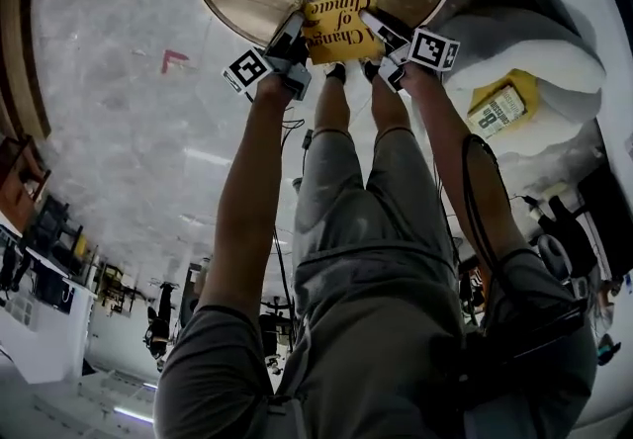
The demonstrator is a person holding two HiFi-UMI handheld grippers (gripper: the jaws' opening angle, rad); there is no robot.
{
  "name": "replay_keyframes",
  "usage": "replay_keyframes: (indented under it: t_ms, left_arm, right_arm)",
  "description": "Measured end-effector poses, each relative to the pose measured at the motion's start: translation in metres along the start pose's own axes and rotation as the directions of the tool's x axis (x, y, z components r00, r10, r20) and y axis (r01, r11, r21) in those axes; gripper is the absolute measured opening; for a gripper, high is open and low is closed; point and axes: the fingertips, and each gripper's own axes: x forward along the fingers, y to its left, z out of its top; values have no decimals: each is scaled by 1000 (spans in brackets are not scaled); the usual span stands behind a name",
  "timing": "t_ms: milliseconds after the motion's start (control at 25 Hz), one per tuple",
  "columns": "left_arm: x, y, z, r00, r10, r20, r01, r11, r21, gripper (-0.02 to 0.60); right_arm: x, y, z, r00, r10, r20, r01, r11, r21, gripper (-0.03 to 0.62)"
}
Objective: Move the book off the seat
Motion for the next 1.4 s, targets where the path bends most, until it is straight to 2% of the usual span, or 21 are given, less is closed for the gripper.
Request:
replay_keyframes:
  t_ms: [120, 200, 280, 360, 440, 560, 640, 760, 840, 920, 1000, 1040, 1080, 1120, 1160, 1200, 1280, 1320, 1360, 1400]
  left_arm:
    - [7, -2, -6, 1000, -16, 0, 16, 999, -41, 104]
    - [5, 1, -8, 1000, -1, 3, 1, 1000, -21, 104]
    - [1, 2, -7, 1000, 7, 24, -7, 1000, -23, 107]
    - [-3, 2, -5, 999, 26, 41, -24, 999, -31, 116]
    - [-10, 3, -2, 996, 66, 53, -65, 998, -7, 133]
    - [-23, -15, 7, 994, 77, 75, -79, 996, 27, 177]
    - [-28, -35, 13, 995, 89, 55, -94, 991, 97, 211]
    - [-26, -55, 13, 986, 159, -51, -142, 960, 240, 250]
    - [-24, -53, 1, 966, 216, -142, -164, 937, 308, 250]
    - [-21, -42, -13, 947, 235, -217, -160, 935, 316, 253]
    - [-11, -26, -12, 941, 252, -226, -171, 930, 324, 261]
    - [-9, -16, -3, 940, 289, -180, -212, 911, 355, 261]
    - [-13, -5, 13, 933, 348, -94, -287, 874, 393, 261]
    - [-23, 7, 29, 912, 410, 11, -377, 828, 414, 261]
    - [-32, 18, 42, 890, 446, 93, -442, 799, 408, 261]
    - [-35, 25, 47, 889, 441, 120, -451, 805, 385, 261]
    - [-23, 28, 38, 938, 344, 41, -338, 884, 324, 261]
    - [-13, 25, 30, 956, 292, -10, -275, 911, 308, 261]
    - [-4, 21, 23, 964, 262, -48, -235, 920, 314, 261]
    - [5, 16, 17, 966, 248, -78, -209, 920, 332, 261]
  right_arm:
    - [0, -20, 4, 984, -180, -7, 177, 971, -161, 236]
    - [-7, -29, 4, 952, -305, -32, 284, 915, -286, 255]
    - [-11, -34, 1, 913, -401, -69, 340, 844, -414, 270]
    - [-14, -34, -1, 893, -440, -94, 347, 807, -479, 281]
    - [-17, -26, -2, 889, -446, -105, 342, 799, -495, 281]
    - [-23, -3, -4, 889, -448, -96, 339, 784, -520, 281]
    - [-25, 25, -2, 899, -428, -92, 315, 779, -542, 281]
    - [-29, 73, 6, 920, -383, -85, 266, 768, -582, 281]
    - [-34, 100, 9, 930, -358, -83, 240, 762, -602, 281]
    - [-41, 119, 10, 939, -334, -82, 219, 766, -604, 281]
    - [-46, 125, 17, 947, -314, -71, 211, 772, -600, 281]
    - [-49, 124, 21, 949, -309, -64, 212, 775, -595, 281]
    - [-54, 121, 22, 950, -305, -59, 214, 781, -587, 281]
    - [-60, 117, 20, 952, -301, -56, 216, 789, -575, 281]
    - [-66, 112, 16, 953, -298, -56, 217, 799, -560, 281]
    - [-73, 105, 12, 953, -296, -58, 218, 808, -547, 281]
    - [-86, 87, 3, 951, -304, -63, 227, 820, -525, 281]
    - [-92, 78, -1, 947, -314, -66, 237, 824, -515, 281]
    - [-98, 69, -6, 943, -325, -66, 250, 827, -503, 281]
    - [-104, 62, -10, 939, -336, -65, 264, 832, -488, 281]
